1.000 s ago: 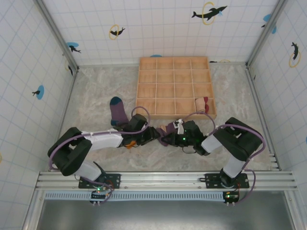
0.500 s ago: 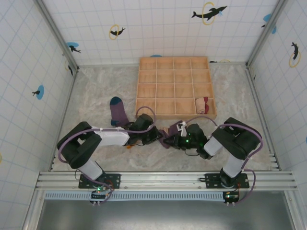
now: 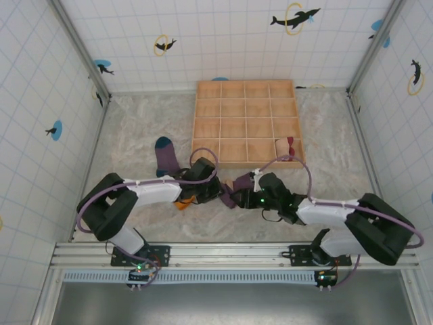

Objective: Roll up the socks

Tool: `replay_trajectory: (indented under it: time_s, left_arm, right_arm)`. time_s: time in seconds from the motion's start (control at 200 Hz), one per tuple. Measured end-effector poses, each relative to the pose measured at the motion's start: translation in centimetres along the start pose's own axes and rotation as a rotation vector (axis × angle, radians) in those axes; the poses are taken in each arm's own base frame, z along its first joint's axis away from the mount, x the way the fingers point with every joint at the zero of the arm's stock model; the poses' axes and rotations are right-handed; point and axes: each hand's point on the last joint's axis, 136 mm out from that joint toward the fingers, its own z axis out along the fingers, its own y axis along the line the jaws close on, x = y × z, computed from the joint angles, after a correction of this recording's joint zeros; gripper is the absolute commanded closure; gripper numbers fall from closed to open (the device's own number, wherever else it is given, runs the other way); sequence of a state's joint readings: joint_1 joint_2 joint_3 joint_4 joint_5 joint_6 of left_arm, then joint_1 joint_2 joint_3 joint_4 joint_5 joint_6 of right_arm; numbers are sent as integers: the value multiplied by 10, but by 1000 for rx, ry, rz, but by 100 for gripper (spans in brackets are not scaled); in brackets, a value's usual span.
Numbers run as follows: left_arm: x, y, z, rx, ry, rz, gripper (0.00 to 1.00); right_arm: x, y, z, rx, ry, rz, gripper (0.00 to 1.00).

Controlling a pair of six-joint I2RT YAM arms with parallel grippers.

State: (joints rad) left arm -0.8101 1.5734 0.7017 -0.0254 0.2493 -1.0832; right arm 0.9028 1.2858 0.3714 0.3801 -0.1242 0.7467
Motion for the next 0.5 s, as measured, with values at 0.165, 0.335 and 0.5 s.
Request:
replay_trajectory:
  time_s: [0.165, 0.335, 0.5]
  left_arm:
    - [-1, 7, -6, -25, 11, -12, 100]
    - [0, 7, -8, -28, 33, -6, 100]
    - [3, 7, -7, -23, 52, -5, 100]
  right_arm:
    - [-1, 23, -3, 136, -63, -310, 32]
    - [15, 23, 3, 312, -73, -603, 33]
    - [29, 25, 22, 465, -65, -856, 37]
